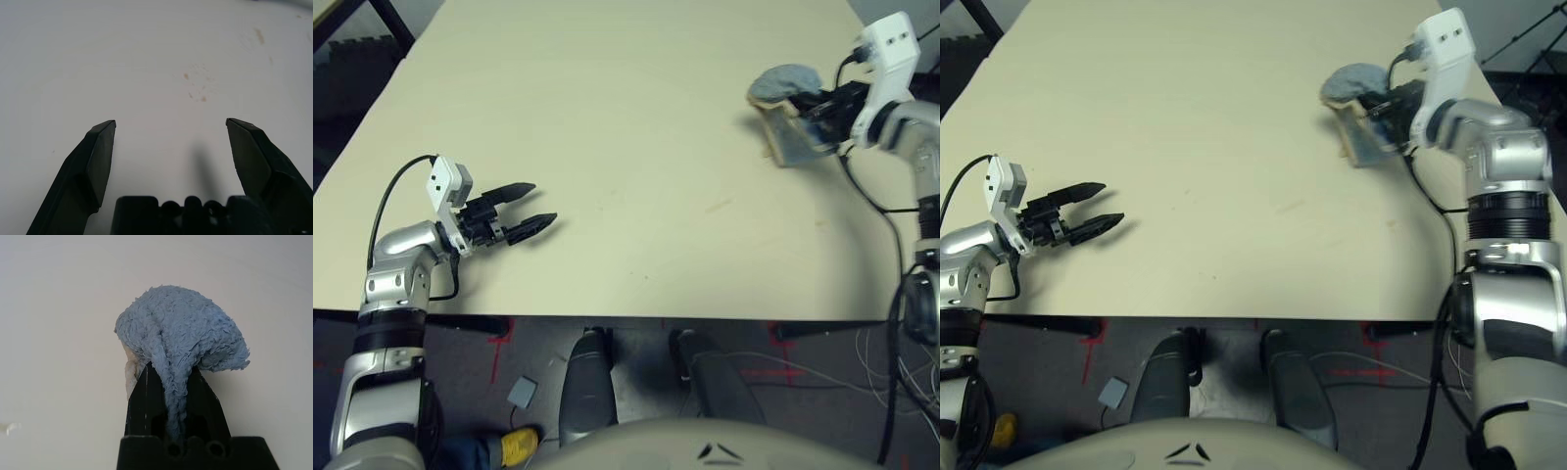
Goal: Wipe the water off the table with a rag.
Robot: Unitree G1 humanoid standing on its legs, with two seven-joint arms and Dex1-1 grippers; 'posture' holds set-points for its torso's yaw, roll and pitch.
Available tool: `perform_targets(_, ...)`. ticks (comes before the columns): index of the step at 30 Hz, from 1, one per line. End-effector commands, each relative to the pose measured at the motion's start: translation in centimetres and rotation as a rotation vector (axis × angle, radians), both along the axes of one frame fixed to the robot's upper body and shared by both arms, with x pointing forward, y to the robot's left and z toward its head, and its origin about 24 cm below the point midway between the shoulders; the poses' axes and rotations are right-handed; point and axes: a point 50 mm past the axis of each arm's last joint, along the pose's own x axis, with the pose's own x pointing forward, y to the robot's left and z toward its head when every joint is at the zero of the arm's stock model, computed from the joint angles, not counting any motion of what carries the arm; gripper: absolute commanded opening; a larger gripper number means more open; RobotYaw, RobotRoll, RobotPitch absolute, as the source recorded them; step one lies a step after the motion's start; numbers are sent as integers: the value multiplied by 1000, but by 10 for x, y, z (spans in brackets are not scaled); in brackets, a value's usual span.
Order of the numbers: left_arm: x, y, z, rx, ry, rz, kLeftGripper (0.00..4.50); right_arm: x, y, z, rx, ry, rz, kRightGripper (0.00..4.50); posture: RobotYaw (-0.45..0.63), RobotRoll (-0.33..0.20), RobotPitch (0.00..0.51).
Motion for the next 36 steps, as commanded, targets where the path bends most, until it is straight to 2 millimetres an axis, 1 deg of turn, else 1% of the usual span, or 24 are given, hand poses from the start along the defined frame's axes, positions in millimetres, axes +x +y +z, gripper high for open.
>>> perform_targets(1,2,-2,-5,7,18,-6,4500,-15,-8,-8,-5,79,18,215,-166,0,184)
perform_targets(3,4,-3,-5,7,17,-9,4500,-20,-9,-13,-1,106,25,215,-173,0,183)
perform_targets(8,6,-5,-4,7,17,-19,4500,-26,10,-4,106,101,89,215,-181,0,180)
perform_targets(12,8,-5,-5,7,18,-22,4500,-29,17,-3,163,116,112,215,-184,0,179)
perform_targets(15,8,-6,-6,6,17,-23,4500,-29,11,-15,191,152,76,215,-184,0,177)
perform_targets(19,8,-7,-7,4,16,-25,4500,-26,-5,-44,127,198,-29,215,-177,0,174)
perform_targets(23,8,-6,-7,2,14,-22,4500,-20,-19,-62,62,189,-117,215,-172,0,173)
perform_targets(25,7,-5,-7,2,13,-20,4500,-17,-28,-71,-7,167,-176,957,-163,0,172)
perform_targets(27,7,-4,-6,2,6,-8,4500,-14,-37,-74,-98,112,-224,1600,-159,0,173)
perform_targets(29,7,-2,-5,-3,-2,7,4500,-11,-40,-69,-122,43,-237,2386,-156,0,173)
perform_targets(34,12,2,2,-73,-43,83,4500,-9,-47,-47,-35,-140,-234,4382,-154,0,173)
perform_targets(36,14,3,6,-114,-72,126,4500,-10,-51,-41,-12,-221,-240,4450,-152,0,175)
